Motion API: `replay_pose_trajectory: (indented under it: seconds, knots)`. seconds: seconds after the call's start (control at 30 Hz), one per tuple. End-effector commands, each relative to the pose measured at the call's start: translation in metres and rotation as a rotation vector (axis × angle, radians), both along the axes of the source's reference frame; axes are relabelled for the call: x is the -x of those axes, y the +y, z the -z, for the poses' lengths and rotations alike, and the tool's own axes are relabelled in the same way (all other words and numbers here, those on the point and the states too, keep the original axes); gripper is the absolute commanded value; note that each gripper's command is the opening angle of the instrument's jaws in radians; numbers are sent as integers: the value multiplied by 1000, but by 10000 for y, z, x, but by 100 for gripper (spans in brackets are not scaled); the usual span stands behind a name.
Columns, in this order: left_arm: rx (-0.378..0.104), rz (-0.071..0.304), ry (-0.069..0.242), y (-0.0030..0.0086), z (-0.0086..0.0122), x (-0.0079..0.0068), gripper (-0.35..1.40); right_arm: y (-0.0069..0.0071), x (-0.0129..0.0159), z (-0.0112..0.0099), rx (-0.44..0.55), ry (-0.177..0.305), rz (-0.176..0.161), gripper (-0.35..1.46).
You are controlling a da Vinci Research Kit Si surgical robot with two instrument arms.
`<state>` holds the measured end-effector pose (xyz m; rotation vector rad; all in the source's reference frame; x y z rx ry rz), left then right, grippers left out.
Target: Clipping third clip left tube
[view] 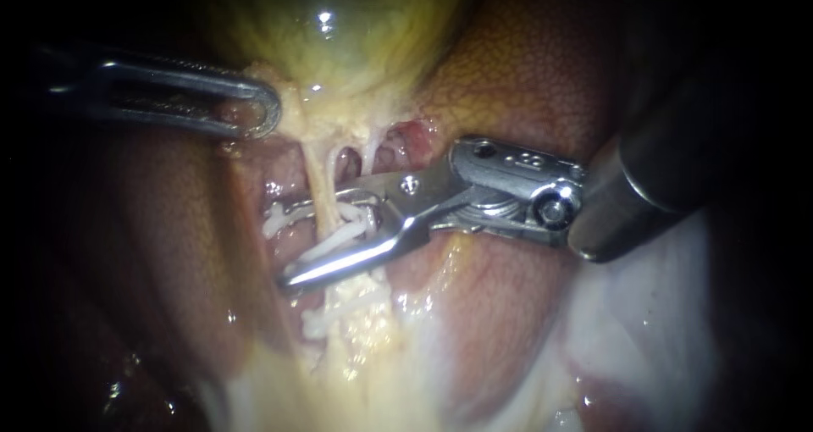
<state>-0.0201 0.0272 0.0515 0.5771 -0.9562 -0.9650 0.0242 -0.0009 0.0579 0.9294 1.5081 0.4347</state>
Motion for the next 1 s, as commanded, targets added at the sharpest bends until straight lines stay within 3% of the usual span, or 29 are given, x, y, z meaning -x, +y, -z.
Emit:
replay_pose_trajectory:
  seconds: [0.03, 0.27, 0.6, 1.0]
  knots:
    - [0, 0, 0, 0, 0, 0, -35, 2, 0, 4, -4, 8, -1, 45]
    - [0, 0, 0, 0, 0, 0, -35, 13, 0, 23, -26, 59, 0, 43]
    - [0, -1, 0, 0, 0, -1, -35, 10, -1, 39, -45, 83, 34, 37]
    - [0, -1, -1, 0, 0, -1, -35, 18, -2, 61, -121, 89, 25, 7]
